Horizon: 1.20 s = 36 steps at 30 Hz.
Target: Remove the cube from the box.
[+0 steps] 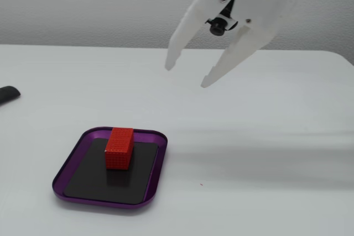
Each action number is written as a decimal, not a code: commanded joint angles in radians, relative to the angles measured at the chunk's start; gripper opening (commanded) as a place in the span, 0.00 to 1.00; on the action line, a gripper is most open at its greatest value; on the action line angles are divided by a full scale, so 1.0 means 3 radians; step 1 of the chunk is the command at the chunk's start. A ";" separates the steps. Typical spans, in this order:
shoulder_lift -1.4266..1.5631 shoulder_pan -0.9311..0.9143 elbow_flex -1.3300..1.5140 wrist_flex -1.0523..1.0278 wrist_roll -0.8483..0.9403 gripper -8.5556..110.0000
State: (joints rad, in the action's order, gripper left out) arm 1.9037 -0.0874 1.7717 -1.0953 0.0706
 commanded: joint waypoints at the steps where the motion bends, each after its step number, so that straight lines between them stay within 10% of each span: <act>1: -0.0598 -0.0005 -0.0833 -0.0245 0.0005 0.25; 36: -0.2342 0.0205 -0.1851 0.0153 -0.0026 0.25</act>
State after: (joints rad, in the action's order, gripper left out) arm 1.1919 -0.0337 1.2517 -1.0677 0.0690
